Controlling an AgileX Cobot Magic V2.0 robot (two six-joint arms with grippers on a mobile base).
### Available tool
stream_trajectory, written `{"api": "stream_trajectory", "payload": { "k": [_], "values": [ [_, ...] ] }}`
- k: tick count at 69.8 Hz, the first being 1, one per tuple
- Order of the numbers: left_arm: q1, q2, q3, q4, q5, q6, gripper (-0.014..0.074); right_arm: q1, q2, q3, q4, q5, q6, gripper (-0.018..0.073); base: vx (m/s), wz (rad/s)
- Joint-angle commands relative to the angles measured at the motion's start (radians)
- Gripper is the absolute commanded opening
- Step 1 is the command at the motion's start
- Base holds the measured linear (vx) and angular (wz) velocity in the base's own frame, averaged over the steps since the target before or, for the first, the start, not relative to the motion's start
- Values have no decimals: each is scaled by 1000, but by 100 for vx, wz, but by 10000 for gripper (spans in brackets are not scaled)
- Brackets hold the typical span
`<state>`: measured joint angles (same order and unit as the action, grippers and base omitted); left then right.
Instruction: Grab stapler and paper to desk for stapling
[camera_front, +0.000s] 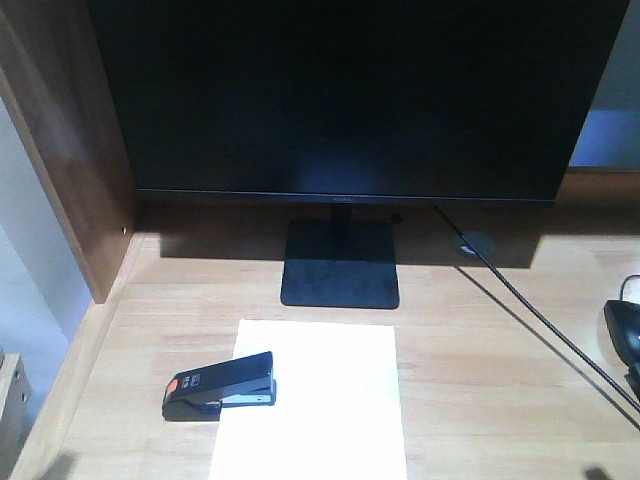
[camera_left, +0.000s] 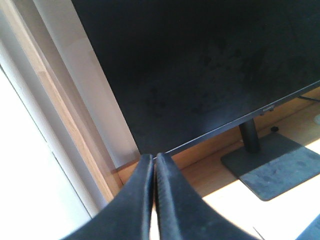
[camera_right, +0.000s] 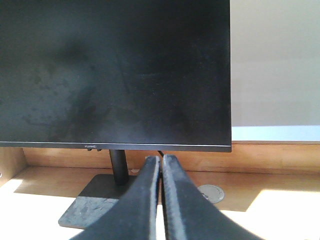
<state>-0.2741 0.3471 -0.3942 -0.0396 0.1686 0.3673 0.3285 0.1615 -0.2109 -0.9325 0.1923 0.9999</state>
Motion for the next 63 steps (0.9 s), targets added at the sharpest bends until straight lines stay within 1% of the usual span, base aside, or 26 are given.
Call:
{"api": "stream_trajectory", "payload": {
  "k": [1,17,19,24,28,36,40,44,54,63],
  "values": [
    [-3,8,-24,-5,-70,-7,-6,-1,12,-25,-19,-49,-8,-6,0,0],
    [-3,7,-24,-8,-65,-13,-6,-1,12,-25,-19,-49,-8,-6,0,0],
    [-3,7,-24,-15,-65,-33,-6,-1,12,-25,-19,-49,-8,-6,0,0],
    [-3,4,-24,-62,-66,-126,-6,-1,12,-25,-19,-49,-8,-6,0,0],
    [-3,4,-24,-53,-64,-203,-6,-1,12,-25,-19,-49,-8,-6,0,0],
    [1,2,-24,-9,-66,-273,-6,-1,12,-25,-19,-49,-8,-6,0,0],
    [22,-13,-24,4,-60,-295,-6,-1,12,-25,-19,-49,-8,-6,0,0],
    [47,-36,-24,4,-46,-297,-6,-1,12,-25,-19,-49,-8,-6,0,0],
    [129,-136,-17,-3,47,-297,-6,-1,12,-25,-19,-49,-8,-6,0,0],
    [193,-227,51,-22,75,-297,-6,-1,12,-25,-19,-49,-8,-6,0,0]
  ]
}}
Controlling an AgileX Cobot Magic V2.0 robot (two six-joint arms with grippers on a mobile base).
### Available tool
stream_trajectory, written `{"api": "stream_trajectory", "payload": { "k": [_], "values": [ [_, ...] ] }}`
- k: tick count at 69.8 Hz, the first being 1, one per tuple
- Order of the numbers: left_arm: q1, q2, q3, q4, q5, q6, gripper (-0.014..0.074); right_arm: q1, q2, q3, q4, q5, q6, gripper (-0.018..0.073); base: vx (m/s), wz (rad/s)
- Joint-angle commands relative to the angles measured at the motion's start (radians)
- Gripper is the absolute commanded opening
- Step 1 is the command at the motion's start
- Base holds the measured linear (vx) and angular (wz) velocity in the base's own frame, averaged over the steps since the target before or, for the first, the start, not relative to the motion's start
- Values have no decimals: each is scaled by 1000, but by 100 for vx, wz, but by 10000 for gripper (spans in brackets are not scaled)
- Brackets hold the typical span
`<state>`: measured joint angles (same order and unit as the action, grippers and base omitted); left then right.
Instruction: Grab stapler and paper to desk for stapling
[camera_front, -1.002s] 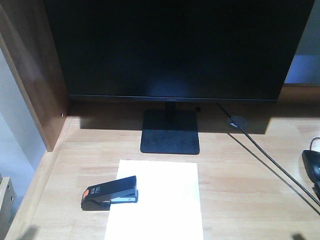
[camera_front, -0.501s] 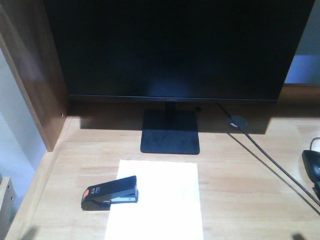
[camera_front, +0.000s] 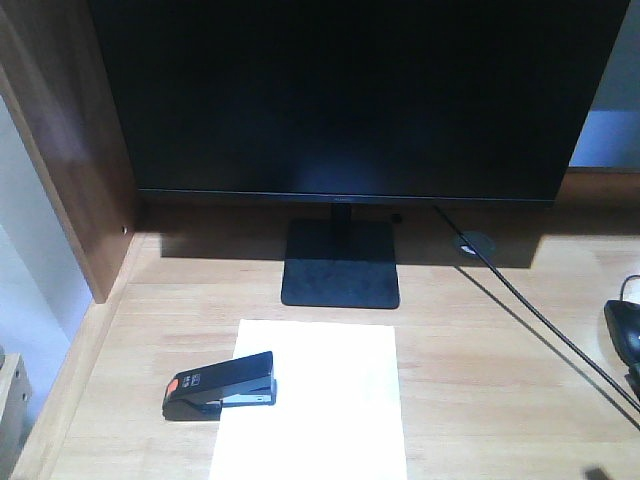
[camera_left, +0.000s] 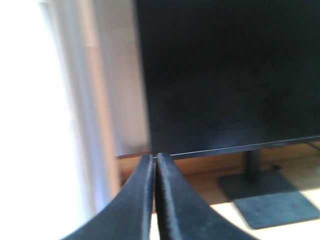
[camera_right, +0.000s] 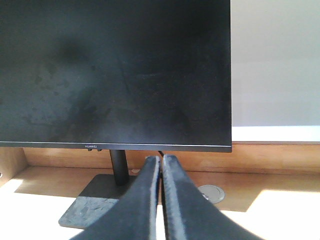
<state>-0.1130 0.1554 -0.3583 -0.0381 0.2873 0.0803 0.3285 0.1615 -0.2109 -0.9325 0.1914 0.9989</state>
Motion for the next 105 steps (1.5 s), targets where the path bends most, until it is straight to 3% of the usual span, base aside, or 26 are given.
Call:
{"api": "stream_trajectory", "payload": {
  "k": [1,15,26,42,105],
  "values": [
    [38,-46,25,-29,-44,-10,-6,-1,12,-25,-19,-48,-7,-6,0,0],
    [95,-180,178,-55,-45,-10,-6,-1,12,-25,-19,-48,-7,-6,0,0],
    [96,-182,269,-59,-61,-10,-6,-1,12,-25,-19,-48,-7,-6,0,0],
    [96,-183,392,-59,-215,-10,-6,-1,12,-25,-19,-48,-7,-6,0,0],
    [96,-183,392,-57,-226,-10,-6,-1,12,-25,-19,-47,-7,-6,0,0]
  ]
}}
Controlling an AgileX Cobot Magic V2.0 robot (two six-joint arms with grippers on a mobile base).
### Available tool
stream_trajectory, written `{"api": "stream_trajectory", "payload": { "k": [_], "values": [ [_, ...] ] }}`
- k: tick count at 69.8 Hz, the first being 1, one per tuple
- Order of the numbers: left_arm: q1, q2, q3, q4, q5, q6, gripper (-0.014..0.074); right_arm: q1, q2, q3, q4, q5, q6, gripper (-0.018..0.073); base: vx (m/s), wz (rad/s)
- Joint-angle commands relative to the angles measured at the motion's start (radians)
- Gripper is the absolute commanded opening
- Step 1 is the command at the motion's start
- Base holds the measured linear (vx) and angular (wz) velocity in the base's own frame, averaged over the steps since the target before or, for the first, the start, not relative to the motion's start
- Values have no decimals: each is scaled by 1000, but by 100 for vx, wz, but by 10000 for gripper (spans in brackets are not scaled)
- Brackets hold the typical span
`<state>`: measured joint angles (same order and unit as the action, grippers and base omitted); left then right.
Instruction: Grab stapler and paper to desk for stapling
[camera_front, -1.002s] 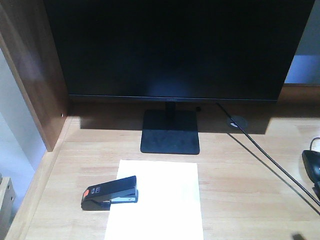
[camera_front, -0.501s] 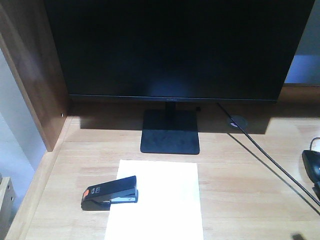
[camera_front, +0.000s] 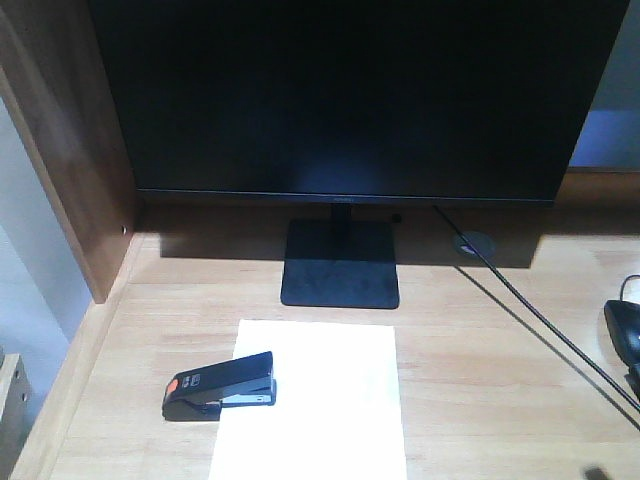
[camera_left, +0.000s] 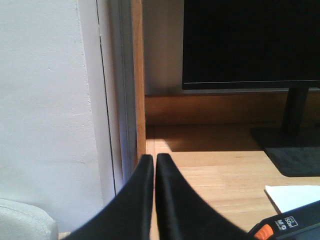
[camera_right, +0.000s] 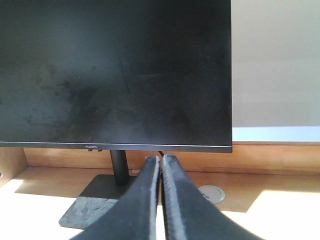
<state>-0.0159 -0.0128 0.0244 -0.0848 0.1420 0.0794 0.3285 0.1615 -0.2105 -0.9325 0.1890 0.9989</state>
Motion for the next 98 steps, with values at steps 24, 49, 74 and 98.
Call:
{"api": "stream_trajectory", "payload": {
  "k": [24,49,74,98],
  "values": [
    [-1,-15,10,-11,-81,-9,-6,-1,12,-25,-19,-45,-7,-6,0,0],
    [-1,-15,10,-11,-81,-9,-6,-1,12,-25,183,-70,-223,-6,0,0],
    [-1,-15,10,-11,-81,-9,-6,-4,12,-25,1043,-106,-1174,-6,0,0],
    [-1,-15,10,-12,-81,-9,-6,-234,-4,1,995,-56,-1082,-6,0,0]
  ]
}}
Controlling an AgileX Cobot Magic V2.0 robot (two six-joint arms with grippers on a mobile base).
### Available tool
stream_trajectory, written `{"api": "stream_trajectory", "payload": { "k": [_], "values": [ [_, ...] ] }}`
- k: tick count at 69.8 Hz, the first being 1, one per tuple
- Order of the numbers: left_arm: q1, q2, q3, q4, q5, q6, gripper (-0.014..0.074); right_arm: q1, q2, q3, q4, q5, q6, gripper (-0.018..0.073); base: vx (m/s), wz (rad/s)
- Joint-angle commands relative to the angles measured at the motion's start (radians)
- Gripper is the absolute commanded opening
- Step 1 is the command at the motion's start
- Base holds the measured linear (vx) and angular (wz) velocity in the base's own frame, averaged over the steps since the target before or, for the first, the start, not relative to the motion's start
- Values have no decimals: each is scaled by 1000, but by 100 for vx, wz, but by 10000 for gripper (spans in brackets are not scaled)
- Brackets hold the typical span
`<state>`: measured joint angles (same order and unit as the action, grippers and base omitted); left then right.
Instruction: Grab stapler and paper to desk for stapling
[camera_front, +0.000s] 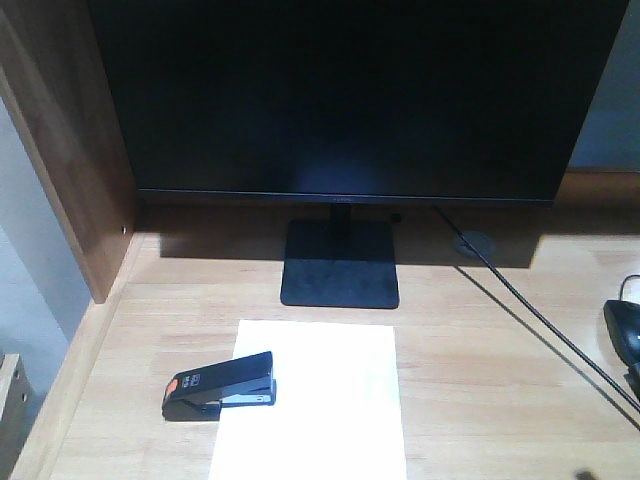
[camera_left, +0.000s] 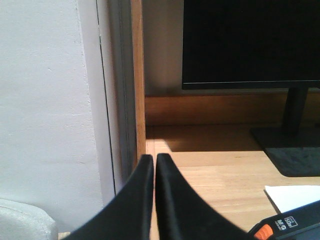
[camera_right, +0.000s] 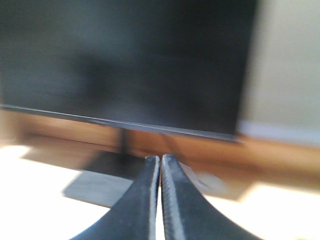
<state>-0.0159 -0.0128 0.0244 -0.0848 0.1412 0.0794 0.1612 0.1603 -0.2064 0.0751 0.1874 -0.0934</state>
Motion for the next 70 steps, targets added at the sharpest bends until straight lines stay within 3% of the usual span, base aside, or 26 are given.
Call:
{"api": "stream_trajectory", "payload": {
  "k": [1,14,21,45,70],
  "values": [
    [-1,-15,10,-12,-80,-9,-6,-78,-7,4,-12,-57,11,-6,0,0],
    [-1,-15,10,-12,-80,-9,-6,-204,-113,122,-2,-79,14,-6,0,0],
    [-1,-15,10,-12,-80,-9,-6,-233,-161,175,-8,-81,14,-6,0,0],
    [-1,-15,10,-12,-80,-9,-6,-231,-180,238,-89,-135,14,-6,0,0],
    [-1,-15,10,-12,-80,-9,-6,-231,-180,238,-85,-156,14,-6,0,0]
  ]
}}
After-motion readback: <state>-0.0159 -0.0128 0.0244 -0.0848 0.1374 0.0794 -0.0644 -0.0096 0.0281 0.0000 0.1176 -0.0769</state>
